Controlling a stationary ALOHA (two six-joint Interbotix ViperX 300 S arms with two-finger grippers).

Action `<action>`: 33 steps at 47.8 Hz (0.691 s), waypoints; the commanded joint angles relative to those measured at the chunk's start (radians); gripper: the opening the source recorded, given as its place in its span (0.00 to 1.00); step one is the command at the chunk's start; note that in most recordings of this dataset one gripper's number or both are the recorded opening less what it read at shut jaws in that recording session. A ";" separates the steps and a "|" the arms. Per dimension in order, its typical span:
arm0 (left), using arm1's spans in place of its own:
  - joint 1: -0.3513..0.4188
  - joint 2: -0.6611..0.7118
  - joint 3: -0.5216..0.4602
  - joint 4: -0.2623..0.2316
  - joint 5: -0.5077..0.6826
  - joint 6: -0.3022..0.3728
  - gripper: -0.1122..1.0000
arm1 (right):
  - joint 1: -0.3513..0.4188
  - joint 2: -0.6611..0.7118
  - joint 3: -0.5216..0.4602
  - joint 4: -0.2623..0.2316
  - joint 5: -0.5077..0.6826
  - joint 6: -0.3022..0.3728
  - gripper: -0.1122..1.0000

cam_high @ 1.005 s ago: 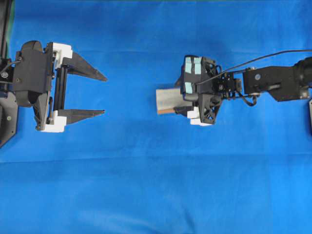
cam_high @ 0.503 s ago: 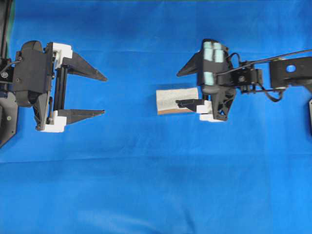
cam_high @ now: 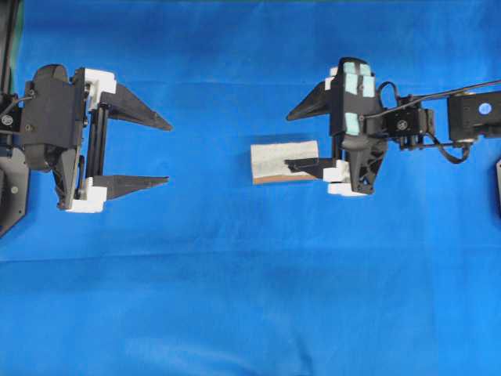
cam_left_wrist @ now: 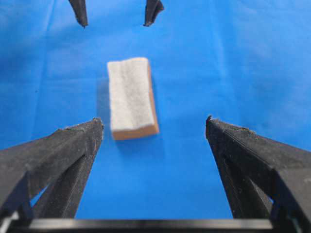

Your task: Hand over the sponge with the left arm and wipe it with the right arm.

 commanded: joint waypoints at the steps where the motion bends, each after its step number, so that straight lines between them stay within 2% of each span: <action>1: -0.002 -0.012 -0.011 -0.002 -0.006 -0.002 0.93 | 0.002 -0.058 0.002 0.002 0.003 0.002 0.77; 10: -0.002 -0.057 0.002 -0.002 -0.006 -0.003 0.93 | 0.002 -0.202 0.061 0.002 0.005 0.002 0.77; 33: -0.002 -0.267 0.054 -0.002 0.054 -0.003 0.93 | 0.002 -0.730 0.288 0.003 0.104 0.003 0.77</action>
